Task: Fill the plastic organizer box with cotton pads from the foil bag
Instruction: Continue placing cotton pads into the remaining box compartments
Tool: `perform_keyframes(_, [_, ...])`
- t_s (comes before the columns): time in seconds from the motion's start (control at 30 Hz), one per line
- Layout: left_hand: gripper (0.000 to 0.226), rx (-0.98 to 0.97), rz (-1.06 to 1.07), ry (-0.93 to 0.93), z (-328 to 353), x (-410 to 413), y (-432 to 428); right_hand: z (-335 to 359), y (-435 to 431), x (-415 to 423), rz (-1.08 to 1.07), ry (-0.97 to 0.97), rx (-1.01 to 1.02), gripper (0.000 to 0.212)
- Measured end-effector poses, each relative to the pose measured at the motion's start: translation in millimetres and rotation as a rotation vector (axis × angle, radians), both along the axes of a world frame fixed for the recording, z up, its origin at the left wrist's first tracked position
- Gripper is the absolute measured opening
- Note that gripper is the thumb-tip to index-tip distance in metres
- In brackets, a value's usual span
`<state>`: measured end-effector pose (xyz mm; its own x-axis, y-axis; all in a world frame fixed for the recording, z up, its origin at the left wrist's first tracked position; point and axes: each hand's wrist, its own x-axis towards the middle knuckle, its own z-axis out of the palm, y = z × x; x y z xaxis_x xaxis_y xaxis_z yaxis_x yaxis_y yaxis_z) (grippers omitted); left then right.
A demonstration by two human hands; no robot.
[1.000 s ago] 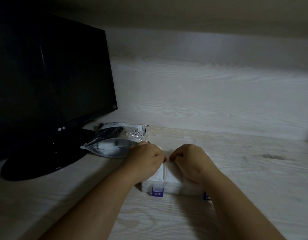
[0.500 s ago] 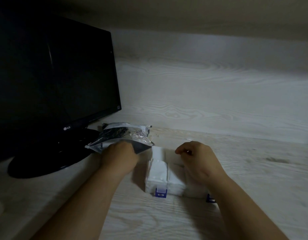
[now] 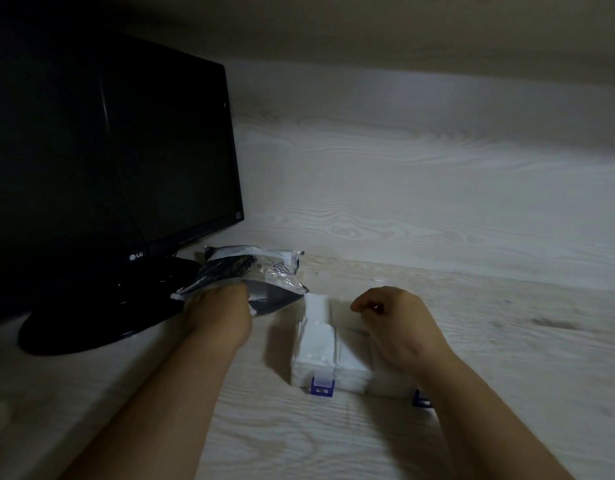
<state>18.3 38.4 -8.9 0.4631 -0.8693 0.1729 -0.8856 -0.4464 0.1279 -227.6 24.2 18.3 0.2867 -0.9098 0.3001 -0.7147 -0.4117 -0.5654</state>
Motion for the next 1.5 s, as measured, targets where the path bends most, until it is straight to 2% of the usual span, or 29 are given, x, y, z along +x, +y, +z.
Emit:
perform_keyframes(0.07, [0.039, -0.025, -0.013, -0.03, -2, 3, -1, 0, 0, -1, 0.002, -0.002, 0.003, 0.031])
perform_keyframes(0.17, [0.04, 0.036, 0.016, -0.014, 1, -1, -1, 0, 0, -1, 0.008, -0.003, 0.004, 0.033])
perform_keyframes(0.47, [0.023, -0.233, -0.074, -0.041, 14, -14, 12, -3, -2, -1, 0.006, -0.014, 0.003, 0.031])
perform_keyframes(0.73, [0.02, -0.549, -0.336, 0.39, 19, -33, 16, -2, -2, -1, 0.01, -0.039, 0.004, 0.032])
perform_keyframes(0.97, [0.024, -0.725, -0.402, 0.678, 21, -38, 12, 0, -2, 2, 0.045, -0.136, 0.018, 0.03])
perform_keyframes(1.1, [0.022, -0.699, -0.42, 0.898, 25, -44, 14, 1, 0, 5, 0.125, -0.299, 0.077, 0.033])
perform_keyframes(1.2, [0.029, -0.654, -0.447, 1.022, 28, -49, 17, 2, 2, 8, 0.201, -0.316, 0.109, 0.033])
perform_keyframes(1.5, [0.023, -0.539, -0.445, 1.083, 22, -54, 14, 1, 2, 11, 0.229, -0.24, 0.123, 0.032])
